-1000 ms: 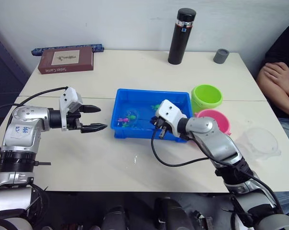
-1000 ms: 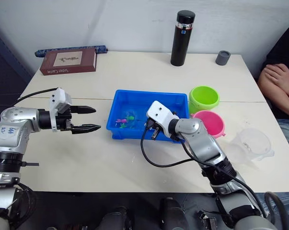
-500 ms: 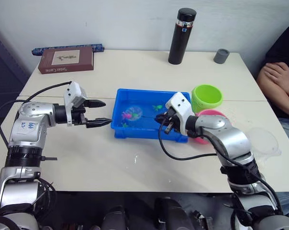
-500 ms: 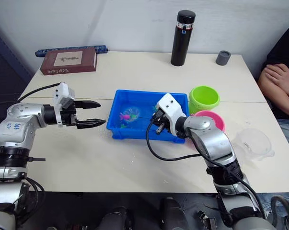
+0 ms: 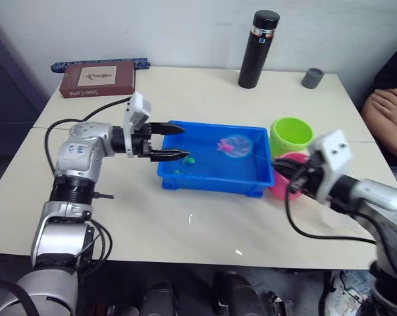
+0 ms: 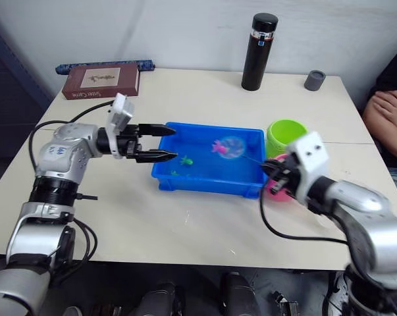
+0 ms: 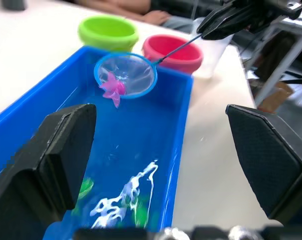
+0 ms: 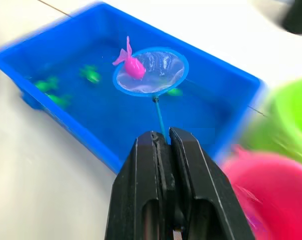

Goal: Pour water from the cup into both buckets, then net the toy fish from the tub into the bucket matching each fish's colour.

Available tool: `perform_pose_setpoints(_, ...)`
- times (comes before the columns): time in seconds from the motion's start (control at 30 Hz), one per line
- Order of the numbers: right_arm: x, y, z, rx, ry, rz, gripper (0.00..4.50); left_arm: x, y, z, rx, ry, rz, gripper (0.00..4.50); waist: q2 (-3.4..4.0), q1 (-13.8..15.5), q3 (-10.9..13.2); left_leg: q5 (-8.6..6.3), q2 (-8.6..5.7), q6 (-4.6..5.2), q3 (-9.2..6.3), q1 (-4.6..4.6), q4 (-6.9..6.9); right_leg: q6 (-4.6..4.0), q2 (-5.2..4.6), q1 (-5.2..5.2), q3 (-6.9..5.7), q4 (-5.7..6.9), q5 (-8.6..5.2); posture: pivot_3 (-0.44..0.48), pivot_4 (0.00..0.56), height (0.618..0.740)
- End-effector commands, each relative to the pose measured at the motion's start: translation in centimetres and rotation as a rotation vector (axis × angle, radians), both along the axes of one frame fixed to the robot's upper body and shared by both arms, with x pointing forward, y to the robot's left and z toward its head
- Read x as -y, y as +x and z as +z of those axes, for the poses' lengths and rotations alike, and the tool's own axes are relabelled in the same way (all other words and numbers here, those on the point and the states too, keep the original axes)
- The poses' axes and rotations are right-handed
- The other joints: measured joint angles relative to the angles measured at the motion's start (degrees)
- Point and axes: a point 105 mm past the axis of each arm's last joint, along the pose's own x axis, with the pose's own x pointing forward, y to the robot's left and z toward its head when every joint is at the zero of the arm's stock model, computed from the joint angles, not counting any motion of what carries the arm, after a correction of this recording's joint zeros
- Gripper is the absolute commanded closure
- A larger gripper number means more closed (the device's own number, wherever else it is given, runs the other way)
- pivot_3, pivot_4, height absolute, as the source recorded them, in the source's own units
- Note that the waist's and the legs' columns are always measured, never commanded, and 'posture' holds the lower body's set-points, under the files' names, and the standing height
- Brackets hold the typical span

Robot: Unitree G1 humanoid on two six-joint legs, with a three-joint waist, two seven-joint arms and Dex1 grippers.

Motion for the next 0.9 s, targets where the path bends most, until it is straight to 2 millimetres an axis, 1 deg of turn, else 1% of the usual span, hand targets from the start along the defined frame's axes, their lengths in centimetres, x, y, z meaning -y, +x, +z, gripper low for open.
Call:
perform_pose_setpoints(0.03, 1.9, -2.4, 2.2, 0.092, -0.067, -0.083, 4.50, 1.7, 0.0, 0.5, 0.031, 0.003, -0.079, 0.04, 0.00, -0.12, 0.00, 0.00, -0.04, 0.00, 0.00, -0.02, 0.00, 0.01, 0.02, 0.00, 0.01, 0.00, 0.01, 0.000, 0.150, 0.740)
perform_pose_setpoints(0.07, 2.9, -3.3, 2.3, 0.096, -0.094, -0.125, 4.50, 2.6, 0.0, 0.4, 0.031, 0.000, -0.111, 0.04, 0.00, -0.04, 0.00, 0.00, -0.13, 0.00, -0.02, 0.02, 0.00, 0.01, 0.02, 0.00, 0.05, 0.01, 0.01, 0.000, 0.150, 0.740)
perform_pose_setpoints(0.17, 4.7, -5.4, 2.5, 0.092, -0.159, -0.209, 4.50, 4.3, -0.1, 0.1, 0.031, -0.006, -0.178, 0.04, 0.00, 0.13, 0.00, 0.00, -0.22, 0.00, -0.04, 0.02, -0.01, 0.02, 0.04, 0.01, 0.05, 0.00, 0.01, 0.000, 0.150, 0.740)
perform_pose_setpoints(0.23, 5.4, -6.3, 2.4, 0.082, -0.191, -0.243, 4.50, 5.0, 0.0, 0.1, 0.032, -0.011, -0.205, 0.04, -0.01, -0.11, 0.00, 0.00, -0.25, 0.00, -0.03, 0.05, -0.02, 0.02, 0.05, 0.02, 0.07, -0.01, 0.01, 0.000, 0.150, 0.740)
perform_pose_setpoints(0.3, 5.6, -6.7, 2.3, 0.085, -0.251, -0.247, 4.50, 5.5, 0.0, 0.1, 0.033, -0.015, -0.220, 0.04, -0.01, -0.23, 0.00, 0.00, -0.28, 0.02, -0.02, 0.08, -0.02, 0.07, 0.04, 0.02, 0.15, -0.01, 0.04, 0.000, 0.150, 0.740)
perform_pose_setpoints(0.37, 5.3, -6.9, 2.0, 0.104, -0.426, -0.213, 4.50, 6.1, -0.1, 0.0, 0.034, -0.021, -0.241, 0.04, -0.01, -0.18, 0.00, 0.00, -0.30, 0.03, -0.01, 0.12, -0.02, 0.08, 0.04, 0.03, 0.21, -0.01, 0.05, 0.000, 0.150, 0.740)
perform_pose_setpoints(0.43, 4.8, -6.9, 1.9, 0.141, -0.563, -0.168, 4.50, 6.4, 0.0, 0.0, 0.036, -0.023, -0.250, 0.04, -0.01, -0.15, 0.00, 0.00, -0.34, 0.03, 0.00, 0.14, -0.08, 0.08, 0.04, 0.03, 0.25, -0.08, 0.04, 0.000, 0.150, 0.740)
perform_pose_setpoints(0.5, 4.9, -6.7, 2.2, 0.196, -0.714, -0.148, 4.50, 6.6, 0.0, 0.0, 0.037, -0.024, -0.253, 0.04, -0.01, -0.20, 0.00, 0.01, -0.34, 0.03, 0.02, 0.17, -0.10, 0.10, 0.05, 0.04, 0.27, -0.13, 0.05, 0.000, 0.150, 0.740)
perform_pose_setpoints(0.57, 5.0, -6.5, 2.1, 0.234, -0.880, -0.109, 4.50, 6.6, 0.0, 0.0, 0.040, -0.025, -0.254, 0.04, -0.01, -0.21, 0.00, 0.01, -0.37, 0.04, 0.07, 0.23, -0.10, 0.10, 0.03, 0.04, 0.32, -0.13, 0.05, 0.000, 0.150, 0.740)
perform_pose_setpoints(0.6, 5.4, -6.3, 2.2, 0.271, -1.050, -0.078, 4.50, 6.6, 0.1, 0.2, 0.043, -0.027, -0.252, 0.04, -0.01, -0.18, 0.00, 0.01, -0.37, 0.03, 0.08, 0.26, -0.10, 0.10, 0.03, 0.05, 0.34, -0.15, 0.05, 0.000, 0.150, 0.740)
perform_pose_setpoints(0.73, 5.5, -5.6, 1.7, 0.395, -1.522, 0.109, 4.50, 6.5, 0.3, 0.4, 0.052, -0.032, -0.239, 0.04, -0.03, -0.14, 0.01, 0.02, -0.38, 0.02, 0.10, 0.28, -0.16, 0.11, 0.03, 0.07, 0.35, -0.26, 0.05, 0.000, 0.150, 0.740)
perform_pose_setpoints(0.83, 6.1, -5.6, 0.7, 0.403, -1.618, 0.184, 4.50, 6.3, 0.3, 0.4, 0.054, -0.033, -0.234, 0.04, -0.04, -0.13, 0.01, 0.03, -0.40, 0.02, 0.11, 0.29, -0.17, 0.14, 0.02, 0.08, 0.35, -0.32, 0.05, 0.000, 0.150, 0.740)
perform_pose_setpoints(0.9, 6.5, -5.6, 0.8, 0.432, -1.615, 0.173, 4.50, 6.1, 0.4, 0.4, 0.053, -0.035, -0.224, 0.04, -0.05, -0.13, 0.02, 0.04, -0.40, 0.01, 0.12, 0.30, -0.19, 0.14, 0.02, 0.08, 0.35, -0.30, 0.05, 0.000, 0.150, 0.740)
